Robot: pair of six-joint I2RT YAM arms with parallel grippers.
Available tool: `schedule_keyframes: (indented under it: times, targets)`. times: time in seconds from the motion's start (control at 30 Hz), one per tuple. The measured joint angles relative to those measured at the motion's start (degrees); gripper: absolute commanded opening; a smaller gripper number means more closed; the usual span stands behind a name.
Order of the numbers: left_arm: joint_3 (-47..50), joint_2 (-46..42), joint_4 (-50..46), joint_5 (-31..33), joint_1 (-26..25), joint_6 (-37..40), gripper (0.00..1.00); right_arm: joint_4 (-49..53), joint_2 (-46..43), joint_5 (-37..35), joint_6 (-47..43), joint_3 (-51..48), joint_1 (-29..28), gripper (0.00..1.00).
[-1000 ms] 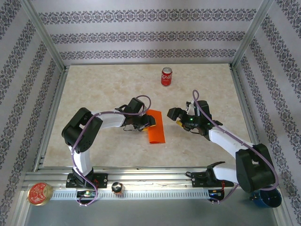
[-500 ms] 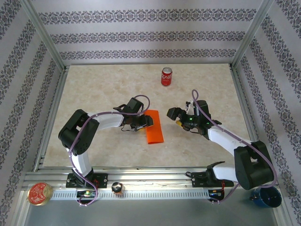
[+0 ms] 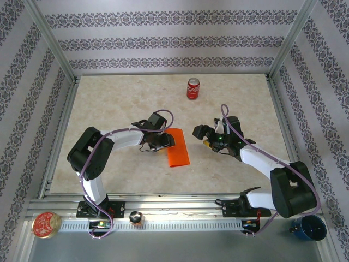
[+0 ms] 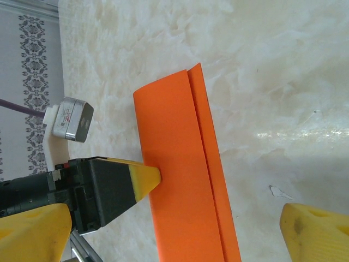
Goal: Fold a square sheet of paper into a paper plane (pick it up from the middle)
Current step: Fold the square sheet of paper at the center of the table, then hold the square sheet of paper at the center of the table.
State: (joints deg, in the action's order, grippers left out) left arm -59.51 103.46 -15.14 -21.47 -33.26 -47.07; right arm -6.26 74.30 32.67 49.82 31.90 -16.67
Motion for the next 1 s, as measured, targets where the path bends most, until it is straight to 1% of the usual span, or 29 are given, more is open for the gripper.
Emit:
schedule_keyframes:
  times: [0.3,0.43,0.7,1.0]
  targets:
    - [-2.5,1.5,-2.8,0.1,0.0,0.2,0.55,0.0,0.9,0.1,0.0,0.5,0.0,0.98]
    - [-4.4,2.5,-5.2,0.0,-0.1,0.7,0.58,0.0,1.3,0.2,0.0,0.6,-0.1,0.98]
    - [-8.1,4.5,-9.6,1.3,-0.9,1.2,0.59,0.0,2.1,0.4,0.0,0.7,-0.1,0.98]
    - [-9.9,5.7,-11.7,2.6,-1.6,0.8,0.59,1.7,4.6,0.9,-0.7,1.5,-0.2,0.80]
